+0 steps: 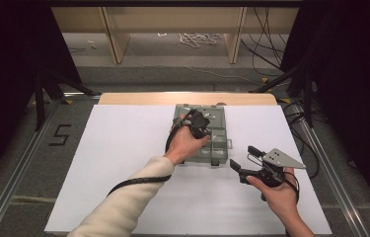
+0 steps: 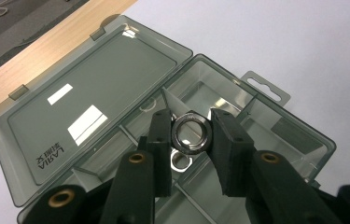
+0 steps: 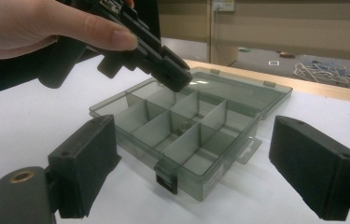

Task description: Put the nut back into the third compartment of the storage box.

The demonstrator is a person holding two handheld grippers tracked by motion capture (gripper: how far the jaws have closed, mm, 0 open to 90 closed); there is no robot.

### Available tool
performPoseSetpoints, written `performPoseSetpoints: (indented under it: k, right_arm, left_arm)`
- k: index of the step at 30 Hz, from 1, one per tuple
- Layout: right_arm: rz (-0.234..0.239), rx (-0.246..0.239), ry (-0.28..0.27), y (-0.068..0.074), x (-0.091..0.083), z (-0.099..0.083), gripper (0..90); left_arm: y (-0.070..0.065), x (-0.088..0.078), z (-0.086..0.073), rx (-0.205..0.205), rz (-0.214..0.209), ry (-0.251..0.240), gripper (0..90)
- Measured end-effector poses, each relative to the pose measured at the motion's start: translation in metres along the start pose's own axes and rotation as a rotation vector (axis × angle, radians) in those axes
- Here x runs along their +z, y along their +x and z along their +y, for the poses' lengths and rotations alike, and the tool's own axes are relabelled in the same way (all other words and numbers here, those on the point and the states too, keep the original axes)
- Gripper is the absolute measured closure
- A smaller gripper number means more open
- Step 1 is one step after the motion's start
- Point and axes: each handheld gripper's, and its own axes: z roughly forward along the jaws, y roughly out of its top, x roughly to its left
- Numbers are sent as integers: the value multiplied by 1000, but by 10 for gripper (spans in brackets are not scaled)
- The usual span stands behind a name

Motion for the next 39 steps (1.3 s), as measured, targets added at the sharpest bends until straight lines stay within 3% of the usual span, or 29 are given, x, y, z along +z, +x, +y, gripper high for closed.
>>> performPoseSetpoints:
  k: [5, 8, 29, 39]
  right_arm:
    - [6, 7, -1, 1, 1, 0, 160]
    - [-6, -1, 2, 0, 0, 0, 160]
    - [6, 7, -3, 1, 1, 0, 160]
    - [7, 7, -3, 0, 1, 0, 160]
  left_arm:
    - [0, 3, 1, -2, 10, 3, 702]
    - [1, 5, 3, 17, 19, 10, 701]
    - [7, 19, 2, -16, 36, 13, 701]
    - [8, 30, 0, -4, 46, 45, 700]
